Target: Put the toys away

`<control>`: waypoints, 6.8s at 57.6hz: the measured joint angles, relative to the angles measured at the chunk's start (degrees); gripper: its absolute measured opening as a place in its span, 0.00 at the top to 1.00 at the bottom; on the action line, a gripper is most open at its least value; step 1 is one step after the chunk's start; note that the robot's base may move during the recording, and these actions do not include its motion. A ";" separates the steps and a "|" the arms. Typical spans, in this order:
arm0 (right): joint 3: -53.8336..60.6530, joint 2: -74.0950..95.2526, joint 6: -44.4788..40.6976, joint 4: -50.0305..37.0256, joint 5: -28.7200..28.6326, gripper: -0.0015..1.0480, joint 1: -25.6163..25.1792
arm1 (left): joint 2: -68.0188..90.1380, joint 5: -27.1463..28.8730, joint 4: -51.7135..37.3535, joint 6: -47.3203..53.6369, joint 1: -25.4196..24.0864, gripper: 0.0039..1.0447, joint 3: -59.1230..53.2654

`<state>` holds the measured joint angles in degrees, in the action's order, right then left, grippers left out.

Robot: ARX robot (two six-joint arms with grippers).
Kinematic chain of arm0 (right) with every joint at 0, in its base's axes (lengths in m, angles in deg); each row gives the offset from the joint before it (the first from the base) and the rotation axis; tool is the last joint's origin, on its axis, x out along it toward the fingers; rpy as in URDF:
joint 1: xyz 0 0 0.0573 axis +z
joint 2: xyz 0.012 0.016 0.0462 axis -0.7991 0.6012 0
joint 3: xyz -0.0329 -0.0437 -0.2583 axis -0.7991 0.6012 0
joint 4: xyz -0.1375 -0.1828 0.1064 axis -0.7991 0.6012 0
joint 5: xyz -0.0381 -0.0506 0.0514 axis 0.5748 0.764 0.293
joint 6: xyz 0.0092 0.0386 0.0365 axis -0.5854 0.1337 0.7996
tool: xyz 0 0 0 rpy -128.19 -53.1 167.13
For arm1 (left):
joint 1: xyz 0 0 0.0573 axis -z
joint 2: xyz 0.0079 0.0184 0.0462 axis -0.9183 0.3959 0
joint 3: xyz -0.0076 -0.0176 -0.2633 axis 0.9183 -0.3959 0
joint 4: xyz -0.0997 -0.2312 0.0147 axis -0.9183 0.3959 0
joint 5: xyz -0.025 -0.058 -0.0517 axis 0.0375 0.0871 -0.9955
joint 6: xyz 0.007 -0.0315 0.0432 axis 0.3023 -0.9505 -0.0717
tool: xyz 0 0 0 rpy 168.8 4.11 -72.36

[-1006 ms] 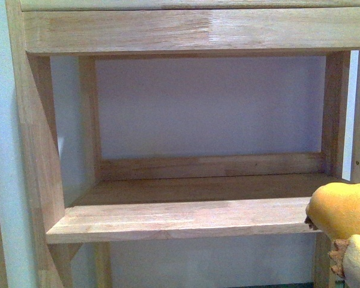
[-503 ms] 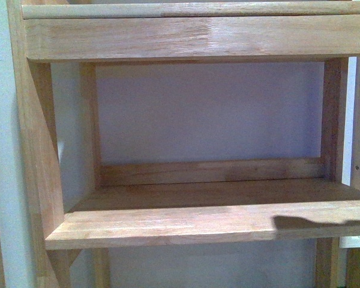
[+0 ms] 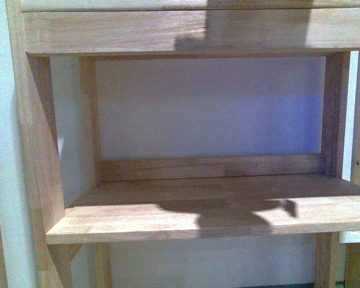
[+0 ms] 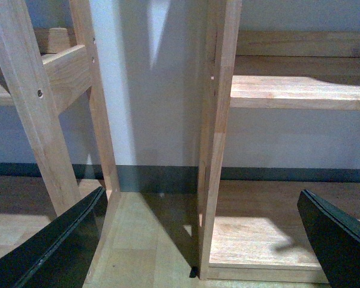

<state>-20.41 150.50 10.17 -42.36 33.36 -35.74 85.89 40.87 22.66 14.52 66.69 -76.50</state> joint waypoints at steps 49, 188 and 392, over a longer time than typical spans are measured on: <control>-59.14 40.48 32.28 20.24 -8.79 0.91 1.86 | 0.00 0.00 0.00 0.00 0.00 0.06 0.00; -52.81 32.79 22.21 11.06 -21.33 0.06 3.58 | 0.00 0.00 0.00 0.00 0.00 0.06 0.00; 82.90 -72.08 -1.97 8.31 -0.13 0.09 -17.16 | 0.00 0.02 0.00 0.00 0.00 0.06 0.00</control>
<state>62.49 78.41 8.20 -34.05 33.23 -52.90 85.89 40.89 22.66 14.52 66.69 -76.50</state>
